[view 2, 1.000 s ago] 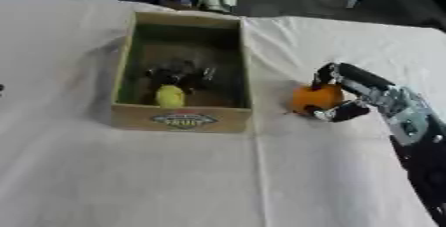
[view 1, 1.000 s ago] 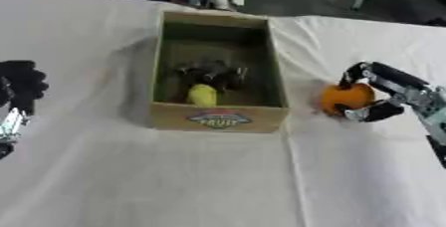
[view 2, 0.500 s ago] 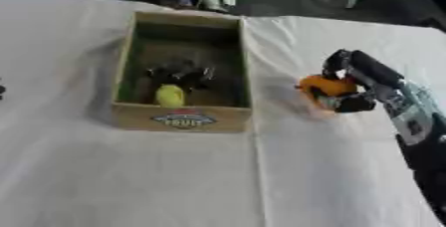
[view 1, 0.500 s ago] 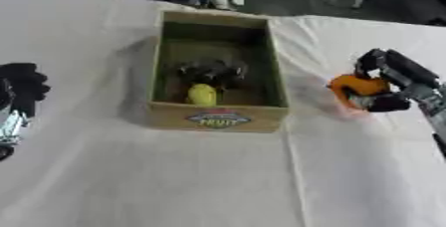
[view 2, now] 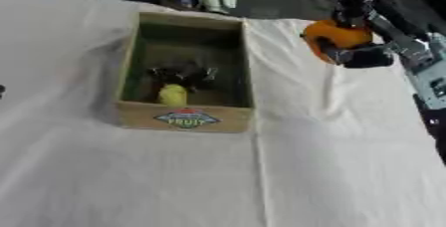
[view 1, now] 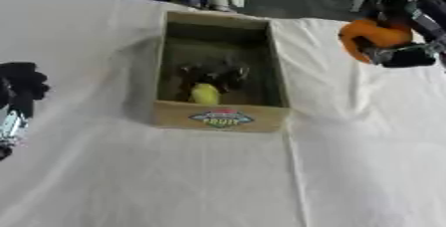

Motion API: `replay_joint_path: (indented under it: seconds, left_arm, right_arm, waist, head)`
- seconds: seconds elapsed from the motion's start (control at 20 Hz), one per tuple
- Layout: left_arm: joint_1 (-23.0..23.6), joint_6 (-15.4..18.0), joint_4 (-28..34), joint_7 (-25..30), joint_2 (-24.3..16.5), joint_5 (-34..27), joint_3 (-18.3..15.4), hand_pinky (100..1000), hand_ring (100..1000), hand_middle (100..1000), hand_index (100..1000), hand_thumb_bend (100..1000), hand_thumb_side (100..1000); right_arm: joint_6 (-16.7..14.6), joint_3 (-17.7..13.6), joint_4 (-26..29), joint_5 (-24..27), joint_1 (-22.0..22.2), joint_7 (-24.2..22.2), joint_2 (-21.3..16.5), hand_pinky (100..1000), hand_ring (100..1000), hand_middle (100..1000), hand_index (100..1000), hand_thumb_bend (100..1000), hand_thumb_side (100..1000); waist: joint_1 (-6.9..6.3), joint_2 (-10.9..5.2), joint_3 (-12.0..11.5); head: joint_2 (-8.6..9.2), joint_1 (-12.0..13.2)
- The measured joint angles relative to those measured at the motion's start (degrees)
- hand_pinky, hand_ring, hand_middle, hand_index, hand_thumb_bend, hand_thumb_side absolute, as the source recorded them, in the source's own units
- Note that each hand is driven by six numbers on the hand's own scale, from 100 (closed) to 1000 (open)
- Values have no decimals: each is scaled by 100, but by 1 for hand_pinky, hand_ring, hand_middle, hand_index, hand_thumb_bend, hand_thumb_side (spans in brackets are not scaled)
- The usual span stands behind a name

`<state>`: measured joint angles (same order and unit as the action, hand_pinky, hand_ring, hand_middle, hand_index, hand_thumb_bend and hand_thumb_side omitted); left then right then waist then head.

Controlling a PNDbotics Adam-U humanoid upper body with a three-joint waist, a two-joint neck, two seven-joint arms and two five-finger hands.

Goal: Pick up objects on the table and place them in the box.

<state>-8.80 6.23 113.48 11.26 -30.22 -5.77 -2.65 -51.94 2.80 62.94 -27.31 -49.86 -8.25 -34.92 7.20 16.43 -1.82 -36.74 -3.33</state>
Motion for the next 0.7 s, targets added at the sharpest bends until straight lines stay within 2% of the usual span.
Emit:
replay_joint_path:
  seconds: [0.35, 0.55, 0.7]
  left_arm:
    - [-380, 119, 1, 176, -4, -347, 130, 737, 719, 686, 833, 100, 334]
    - [-620, 120, 4, 301, -1, -551, 223, 735, 718, 685, 833, 100, 332]
    - [-734, 89, 8, 390, 9, -678, 288, 735, 718, 684, 833, 100, 336]
  right_arm:
    - [49, -183, -811, 74, -569, -597, 388, 549, 596, 227, 277, 100, 100]
    - [146, -314, -1225, 64, -770, -752, 585, 554, 603, 237, 293, 100, 100]
    - [210, -395, -1470, -6, -847, -816, 707, 563, 616, 253, 328, 100, 100]
  waist:
    - [74, 4, -499]
    - [120, 4, -792]
    - [133, 4, -928]
  head:
    - [32, -506]
    - [55, -875]
    - [55, -1130]
